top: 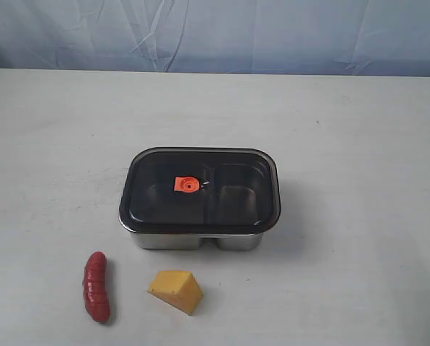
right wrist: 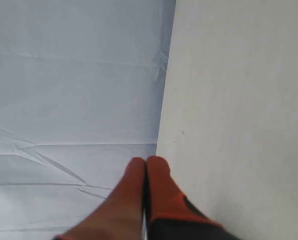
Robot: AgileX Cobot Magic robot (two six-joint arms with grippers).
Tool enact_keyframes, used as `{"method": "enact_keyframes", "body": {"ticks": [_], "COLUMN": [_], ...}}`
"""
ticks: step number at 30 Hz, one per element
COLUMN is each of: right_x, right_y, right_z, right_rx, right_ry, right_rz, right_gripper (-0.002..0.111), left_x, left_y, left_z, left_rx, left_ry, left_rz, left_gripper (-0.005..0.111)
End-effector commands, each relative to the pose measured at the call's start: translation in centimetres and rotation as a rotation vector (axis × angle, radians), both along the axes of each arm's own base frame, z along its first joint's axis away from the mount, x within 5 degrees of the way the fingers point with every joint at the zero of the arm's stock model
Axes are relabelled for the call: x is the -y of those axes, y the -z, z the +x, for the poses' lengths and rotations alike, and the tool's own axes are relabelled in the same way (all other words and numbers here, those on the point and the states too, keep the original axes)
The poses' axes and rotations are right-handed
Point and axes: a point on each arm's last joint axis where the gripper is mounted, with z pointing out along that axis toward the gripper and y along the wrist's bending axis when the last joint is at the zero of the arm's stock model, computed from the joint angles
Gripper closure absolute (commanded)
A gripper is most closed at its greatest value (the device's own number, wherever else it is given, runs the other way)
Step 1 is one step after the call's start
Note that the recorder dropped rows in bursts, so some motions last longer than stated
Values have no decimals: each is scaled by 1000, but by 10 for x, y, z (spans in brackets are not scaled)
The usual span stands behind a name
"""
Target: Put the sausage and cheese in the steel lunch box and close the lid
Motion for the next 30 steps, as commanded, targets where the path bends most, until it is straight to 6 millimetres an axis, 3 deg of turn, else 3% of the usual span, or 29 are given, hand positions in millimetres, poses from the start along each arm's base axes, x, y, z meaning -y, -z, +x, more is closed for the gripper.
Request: {"method": "enact_keyframes", "body": {"ticks": [1, 5, 9, 15, 18, 30], "right_x": [0, -4, -11, -12, -10, -9], "right_y": [0, -7, -18, -31, -35, -35], "right_z": [0, 1, 1, 0, 0, 0], "right_rx": [10, 83, 194, 283, 306, 309], "right_ry": [0, -34, -90, -87, -70, -67], "right_rz": [-14, 48, 233, 759, 920, 944], "right_gripper": [109, 109, 109, 109, 109, 109], "left_x": [0, 0, 0, 0, 0, 0], "left_y": [1, 1, 1, 1, 1, 1], "left_z": [0, 0, 0, 0, 0, 0], "left_rx": [3, 3, 3, 3, 3, 3], "left_ry": [7, 7, 7, 7, 7, 7], "left_rz": [8, 8, 8, 8, 8, 8], "left_gripper": [107, 107, 107, 107, 107, 107]}}
